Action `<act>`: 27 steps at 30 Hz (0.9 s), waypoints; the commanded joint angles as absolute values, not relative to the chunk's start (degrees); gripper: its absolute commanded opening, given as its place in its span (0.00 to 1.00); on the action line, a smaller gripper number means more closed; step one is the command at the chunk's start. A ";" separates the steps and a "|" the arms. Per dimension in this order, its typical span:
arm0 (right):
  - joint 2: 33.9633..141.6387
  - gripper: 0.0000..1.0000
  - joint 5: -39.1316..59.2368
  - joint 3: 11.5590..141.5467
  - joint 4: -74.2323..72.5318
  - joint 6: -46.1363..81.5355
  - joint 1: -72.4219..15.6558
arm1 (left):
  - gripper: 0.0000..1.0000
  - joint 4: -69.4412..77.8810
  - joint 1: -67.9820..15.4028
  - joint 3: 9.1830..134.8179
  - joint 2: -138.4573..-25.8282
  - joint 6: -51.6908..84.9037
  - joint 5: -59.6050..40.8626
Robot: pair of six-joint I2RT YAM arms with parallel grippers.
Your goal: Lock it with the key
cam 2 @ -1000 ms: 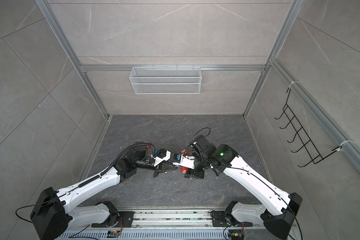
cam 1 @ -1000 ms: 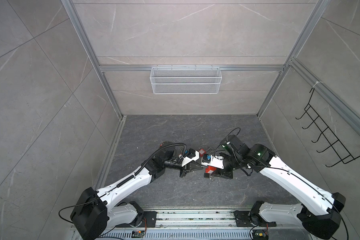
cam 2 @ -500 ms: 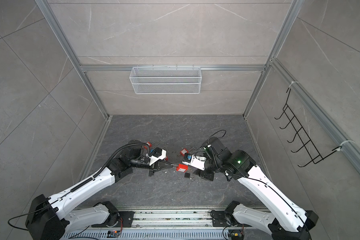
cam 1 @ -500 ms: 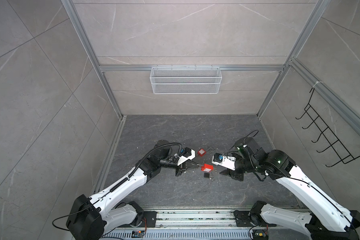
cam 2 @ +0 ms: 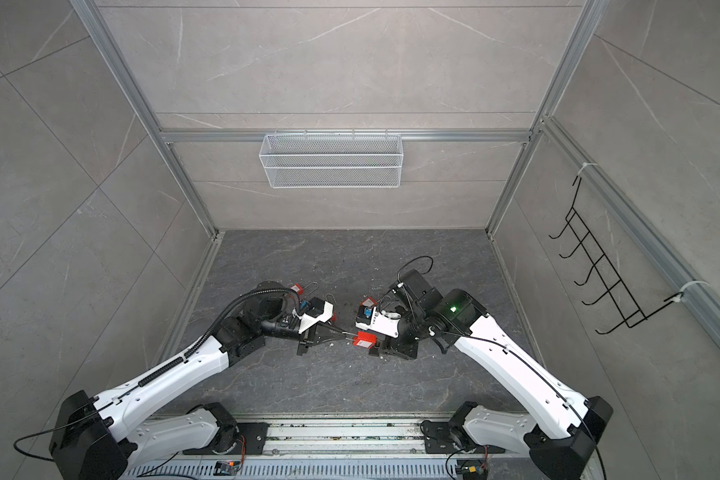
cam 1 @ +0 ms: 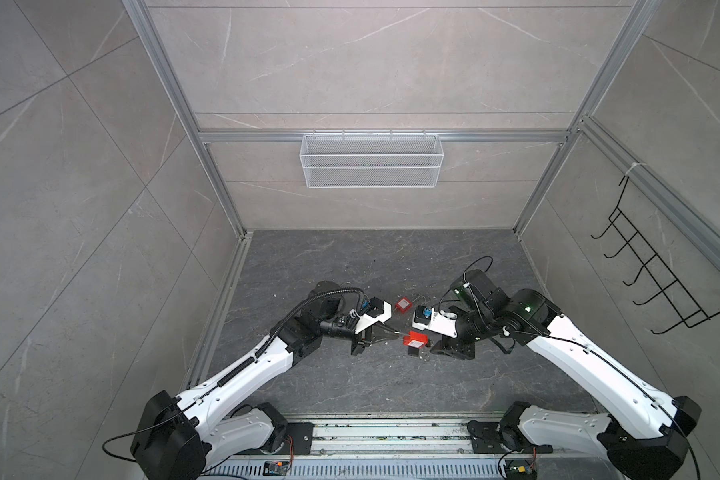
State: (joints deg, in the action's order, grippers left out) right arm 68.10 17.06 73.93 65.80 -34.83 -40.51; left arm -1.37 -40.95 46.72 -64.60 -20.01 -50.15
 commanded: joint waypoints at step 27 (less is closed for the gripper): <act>61.17 0.59 12.11 71.35 68.35 -38.59 -40.43 | 0.00 -1.84 -42.04 52.16 -63.85 -20.65 -53.36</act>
